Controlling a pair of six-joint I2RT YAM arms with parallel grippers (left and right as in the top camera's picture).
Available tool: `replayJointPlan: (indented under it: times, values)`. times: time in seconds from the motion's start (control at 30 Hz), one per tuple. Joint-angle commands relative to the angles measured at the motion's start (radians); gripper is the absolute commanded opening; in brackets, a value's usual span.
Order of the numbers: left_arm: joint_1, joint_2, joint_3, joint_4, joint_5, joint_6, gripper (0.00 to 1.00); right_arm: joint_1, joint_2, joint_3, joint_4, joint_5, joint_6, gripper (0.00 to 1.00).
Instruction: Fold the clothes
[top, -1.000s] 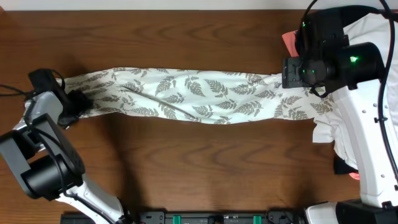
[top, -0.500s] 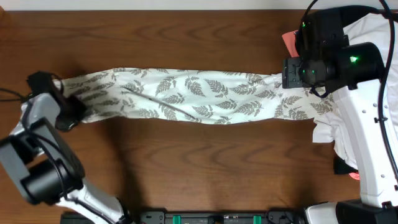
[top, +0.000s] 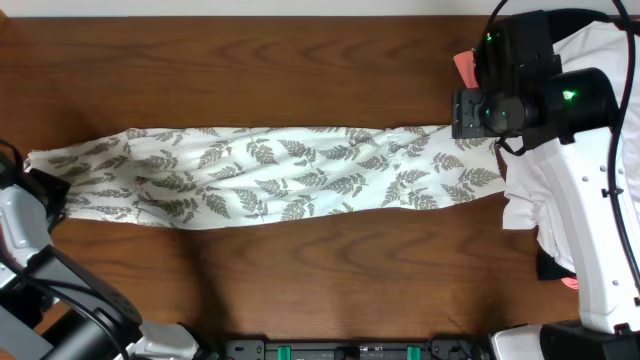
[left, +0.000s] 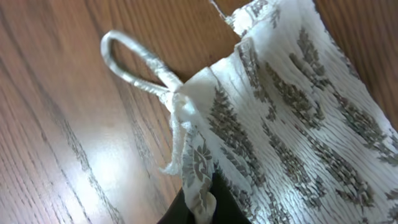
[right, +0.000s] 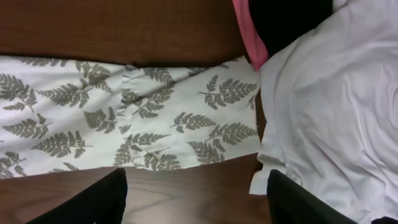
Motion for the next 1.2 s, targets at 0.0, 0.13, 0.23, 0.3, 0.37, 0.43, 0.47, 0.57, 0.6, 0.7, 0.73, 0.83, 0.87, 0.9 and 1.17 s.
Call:
replayJointPlan:
  times: [0.0,0.13,0.23,0.3,0.37,0.43,0.47,0.57,0.6,0.7,0.73,0.83,0.87,0.9,1.17]
  values:
    - [0.001,0.009,0.001,-0.003,-0.025,-0.027,0.06,-0.008,-0.001,-0.005,-0.010,0.011,-0.003,0.70]
    - [-0.001,0.010,0.001,-0.017,-0.024,-0.027,0.06,-0.008,0.038,-0.036,-0.023,0.017,-0.008,0.71]
    - [-0.002,0.010,0.001,-0.028,-0.024,-0.027,0.06,-0.008,0.069,-0.120,0.010,0.016,-0.008,0.71]
    - [-0.002,0.010,0.001,-0.030,-0.023,-0.027,0.06,-0.008,0.082,-0.164,0.036,0.015,-0.008,0.71]
    - [-0.002,0.010,0.001,-0.033,-0.021,-0.027,0.06,-0.008,0.098,-0.219,0.086,0.005,-0.009,0.72]
    - [-0.002,0.010,0.001,-0.035,-0.021,-0.027,0.06,-0.009,0.109,-0.270,0.157,0.002,-0.012,0.73]
    - [-0.002,0.010,0.001,-0.037,-0.021,-0.027,0.06,-0.008,0.113,-0.296,0.204,-0.006,-0.023,0.74]
    - [-0.002,0.011,0.001,-0.040,-0.021,-0.027,0.06,-0.008,0.121,-0.359,0.333,-0.077,-0.062,0.73]
    - [-0.002,0.011,0.001,-0.041,-0.020,-0.027,0.06,-0.008,0.124,-0.381,0.378,-0.105,-0.062,0.73]
    - [-0.002,0.011,0.001,-0.044,-0.020,-0.027,0.05,-0.008,0.136,-0.456,0.507,-0.168,-0.061,0.72]
    - [-0.002,0.012,0.000,-0.044,-0.020,-0.027,0.06,-0.008,0.144,-0.477,0.531,-0.174,-0.059,0.71]
    - [-0.002,0.012,0.000,-0.044,-0.020,-0.027,0.06,-0.008,0.187,-0.539,0.592,-0.190,-0.057,0.70]
    - [-0.002,0.013,0.000,-0.044,-0.020,-0.027,0.06,-0.008,0.205,-0.555,0.604,-0.189,-0.057,0.70]
    - [-0.002,0.015,0.000,-0.045,-0.020,-0.027,0.06,-0.008,0.229,-0.571,0.618,-0.189,-0.057,0.70]
    - [-0.002,0.032,0.000,-0.052,-0.021,-0.027,0.06,-0.016,0.410,-0.603,0.648,-0.116,-0.037,0.70]
